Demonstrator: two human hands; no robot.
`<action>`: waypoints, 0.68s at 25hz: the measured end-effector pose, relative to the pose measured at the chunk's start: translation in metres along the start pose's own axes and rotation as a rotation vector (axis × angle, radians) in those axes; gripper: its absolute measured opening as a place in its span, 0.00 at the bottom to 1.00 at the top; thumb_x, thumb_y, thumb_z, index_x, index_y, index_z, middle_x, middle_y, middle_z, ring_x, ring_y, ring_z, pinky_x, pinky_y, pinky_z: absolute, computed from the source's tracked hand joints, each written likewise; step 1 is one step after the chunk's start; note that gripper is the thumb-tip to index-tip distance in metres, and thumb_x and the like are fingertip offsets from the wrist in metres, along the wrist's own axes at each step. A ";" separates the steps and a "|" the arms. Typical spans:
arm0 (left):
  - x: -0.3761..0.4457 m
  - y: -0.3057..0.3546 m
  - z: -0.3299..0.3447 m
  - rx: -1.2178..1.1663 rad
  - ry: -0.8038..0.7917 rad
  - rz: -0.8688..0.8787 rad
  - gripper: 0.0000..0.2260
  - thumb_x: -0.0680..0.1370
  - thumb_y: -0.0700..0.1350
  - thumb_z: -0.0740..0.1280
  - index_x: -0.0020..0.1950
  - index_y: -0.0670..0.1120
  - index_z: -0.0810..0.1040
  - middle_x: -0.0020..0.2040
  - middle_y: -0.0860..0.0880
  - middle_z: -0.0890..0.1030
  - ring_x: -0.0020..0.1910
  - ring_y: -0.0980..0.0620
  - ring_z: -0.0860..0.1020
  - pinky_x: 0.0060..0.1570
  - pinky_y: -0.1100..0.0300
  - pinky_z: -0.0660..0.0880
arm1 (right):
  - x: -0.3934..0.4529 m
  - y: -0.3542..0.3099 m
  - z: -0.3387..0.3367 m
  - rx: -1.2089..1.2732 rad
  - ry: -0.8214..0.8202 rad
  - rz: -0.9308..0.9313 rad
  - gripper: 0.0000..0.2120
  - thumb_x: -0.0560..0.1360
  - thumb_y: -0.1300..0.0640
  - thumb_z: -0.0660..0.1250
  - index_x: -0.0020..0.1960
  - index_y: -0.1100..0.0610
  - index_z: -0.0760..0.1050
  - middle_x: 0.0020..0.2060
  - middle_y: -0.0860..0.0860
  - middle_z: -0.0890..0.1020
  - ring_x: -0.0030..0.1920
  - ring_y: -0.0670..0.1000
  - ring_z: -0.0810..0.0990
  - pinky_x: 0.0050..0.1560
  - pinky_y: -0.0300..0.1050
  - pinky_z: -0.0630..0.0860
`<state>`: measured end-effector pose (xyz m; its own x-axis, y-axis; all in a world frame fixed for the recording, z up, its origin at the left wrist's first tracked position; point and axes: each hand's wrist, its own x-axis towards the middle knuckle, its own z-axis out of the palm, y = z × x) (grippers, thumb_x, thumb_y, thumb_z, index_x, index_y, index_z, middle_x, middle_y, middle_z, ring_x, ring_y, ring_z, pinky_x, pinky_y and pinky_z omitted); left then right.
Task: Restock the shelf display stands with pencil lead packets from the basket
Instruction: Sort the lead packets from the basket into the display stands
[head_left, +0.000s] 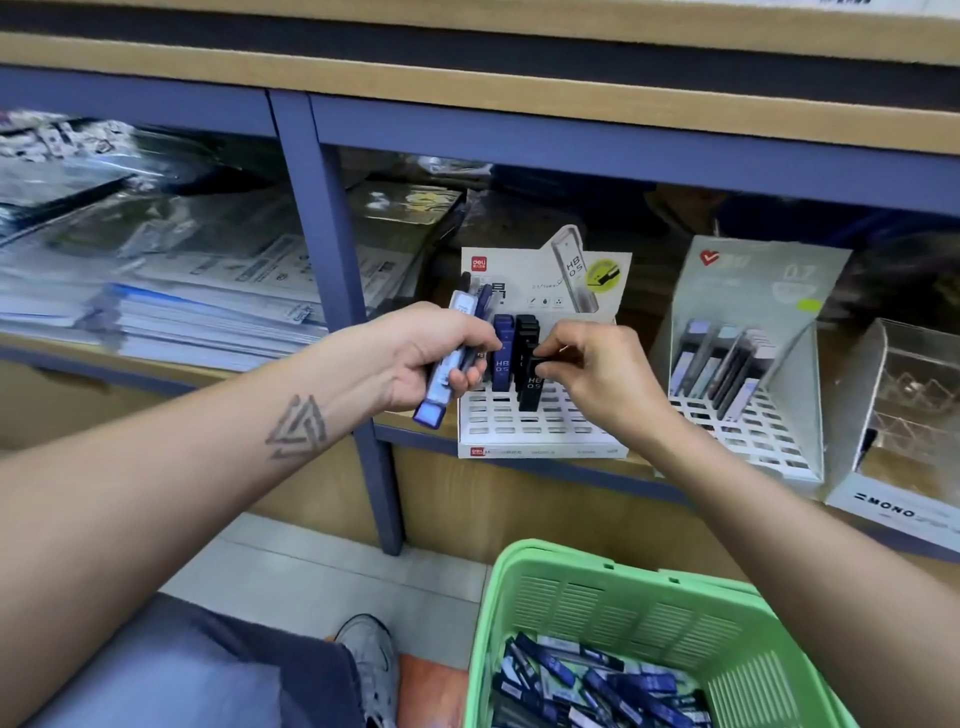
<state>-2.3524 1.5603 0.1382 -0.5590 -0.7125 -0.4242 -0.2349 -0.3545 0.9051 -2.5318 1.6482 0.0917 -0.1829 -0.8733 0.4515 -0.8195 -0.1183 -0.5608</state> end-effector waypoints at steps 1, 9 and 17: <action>0.000 0.000 0.000 0.003 0.000 0.004 0.05 0.78 0.34 0.65 0.43 0.41 0.73 0.31 0.44 0.71 0.23 0.53 0.69 0.16 0.68 0.63 | 0.000 0.003 0.003 -0.038 0.019 -0.026 0.05 0.73 0.65 0.75 0.48 0.58 0.85 0.43 0.48 0.84 0.45 0.47 0.81 0.52 0.45 0.78; -0.001 -0.002 0.000 -0.007 0.006 0.008 0.04 0.78 0.34 0.65 0.50 0.40 0.73 0.31 0.43 0.72 0.23 0.53 0.69 0.17 0.68 0.63 | -0.002 0.004 0.006 -0.160 0.049 -0.056 0.14 0.76 0.61 0.72 0.61 0.55 0.80 0.47 0.46 0.79 0.44 0.49 0.78 0.50 0.51 0.78; -0.002 -0.007 0.002 -0.039 -0.022 -0.008 0.05 0.78 0.34 0.66 0.52 0.40 0.73 0.31 0.43 0.72 0.23 0.53 0.70 0.17 0.68 0.63 | -0.002 -0.002 0.011 -0.191 -0.002 0.014 0.14 0.78 0.59 0.70 0.64 0.57 0.79 0.56 0.52 0.81 0.50 0.52 0.81 0.56 0.50 0.78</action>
<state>-2.3512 1.5651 0.1322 -0.5750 -0.6958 -0.4304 -0.2090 -0.3838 0.8995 -2.5241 1.6452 0.0842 -0.1943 -0.8751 0.4433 -0.9049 -0.0145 -0.4254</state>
